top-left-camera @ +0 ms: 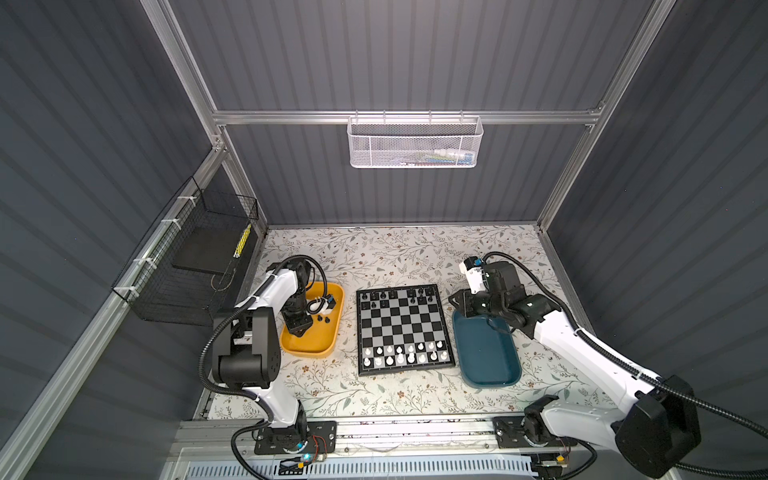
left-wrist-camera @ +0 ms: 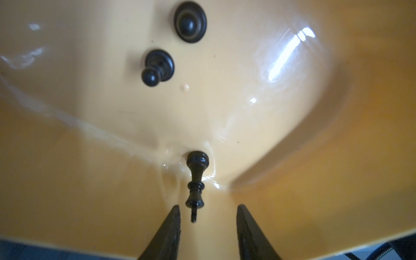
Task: Set up the chess pieces on the board
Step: 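Lower the open left gripper around the tall black piece in the yellow tray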
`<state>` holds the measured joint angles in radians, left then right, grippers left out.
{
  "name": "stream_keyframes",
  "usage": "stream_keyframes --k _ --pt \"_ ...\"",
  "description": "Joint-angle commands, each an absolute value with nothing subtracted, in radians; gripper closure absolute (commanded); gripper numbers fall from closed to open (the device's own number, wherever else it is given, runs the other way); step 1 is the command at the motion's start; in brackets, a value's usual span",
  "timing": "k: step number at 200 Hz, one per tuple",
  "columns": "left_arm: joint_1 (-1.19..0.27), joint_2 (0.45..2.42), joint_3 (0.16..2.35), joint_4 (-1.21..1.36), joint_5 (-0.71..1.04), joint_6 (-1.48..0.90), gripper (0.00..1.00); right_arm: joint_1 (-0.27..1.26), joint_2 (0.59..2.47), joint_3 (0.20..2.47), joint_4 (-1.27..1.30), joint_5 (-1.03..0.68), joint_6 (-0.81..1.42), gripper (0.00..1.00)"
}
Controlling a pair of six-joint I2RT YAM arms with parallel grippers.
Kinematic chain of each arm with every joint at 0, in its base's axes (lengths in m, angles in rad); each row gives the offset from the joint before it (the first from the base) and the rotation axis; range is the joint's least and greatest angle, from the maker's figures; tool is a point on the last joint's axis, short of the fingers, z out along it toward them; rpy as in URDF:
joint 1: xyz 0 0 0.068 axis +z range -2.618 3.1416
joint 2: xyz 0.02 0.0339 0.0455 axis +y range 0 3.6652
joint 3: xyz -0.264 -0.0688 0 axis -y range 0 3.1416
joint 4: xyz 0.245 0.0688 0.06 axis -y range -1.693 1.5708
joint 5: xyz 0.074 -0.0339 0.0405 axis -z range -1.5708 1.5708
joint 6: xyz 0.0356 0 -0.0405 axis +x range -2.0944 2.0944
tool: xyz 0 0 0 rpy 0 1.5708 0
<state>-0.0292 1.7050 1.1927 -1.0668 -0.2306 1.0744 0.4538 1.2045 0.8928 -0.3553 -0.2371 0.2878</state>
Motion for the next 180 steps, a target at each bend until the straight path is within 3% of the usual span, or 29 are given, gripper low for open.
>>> stream_keyframes --k 1,118,180 --pt "-0.028 1.697 1.18 -1.075 -0.242 1.104 0.57 0.452 1.199 0.901 -0.354 -0.248 0.295 0.73" --pt "-0.029 1.737 1.167 -1.037 -0.253 1.107 0.64 0.452 1.191 0.903 -0.357 -0.257 0.295 0.73" --pt "-0.029 1.746 1.16 -1.028 -0.264 1.112 0.67 0.452 1.18 0.904 -0.332 -0.445 0.282 0.73"
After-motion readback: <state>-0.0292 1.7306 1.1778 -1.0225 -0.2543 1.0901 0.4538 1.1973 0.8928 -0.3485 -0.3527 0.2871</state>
